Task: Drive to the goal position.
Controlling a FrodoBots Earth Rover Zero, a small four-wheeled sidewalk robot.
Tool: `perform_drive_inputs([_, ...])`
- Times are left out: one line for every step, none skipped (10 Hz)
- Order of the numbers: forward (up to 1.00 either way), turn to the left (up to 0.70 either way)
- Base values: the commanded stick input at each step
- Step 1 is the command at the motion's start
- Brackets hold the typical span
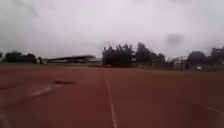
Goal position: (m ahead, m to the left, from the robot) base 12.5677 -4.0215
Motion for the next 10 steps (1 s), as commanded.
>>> perform_drive_inputs([0.5,0.0])
perform_drive_inputs([0.5,0.0])
perform_drive_inputs([0.5,0.0])
perform_drive_inputs([0.5,0.0])
perform_drive_inputs([0.5,0.0])
perform_drive_inputs([0.5,0.0])
perform_drive_inputs([0.5,0.0])
perform_drive_inputs([0.5,0.0])
perform_drive_inputs([0.5,0.0])
perform_drive_inputs([0.5,0.0])
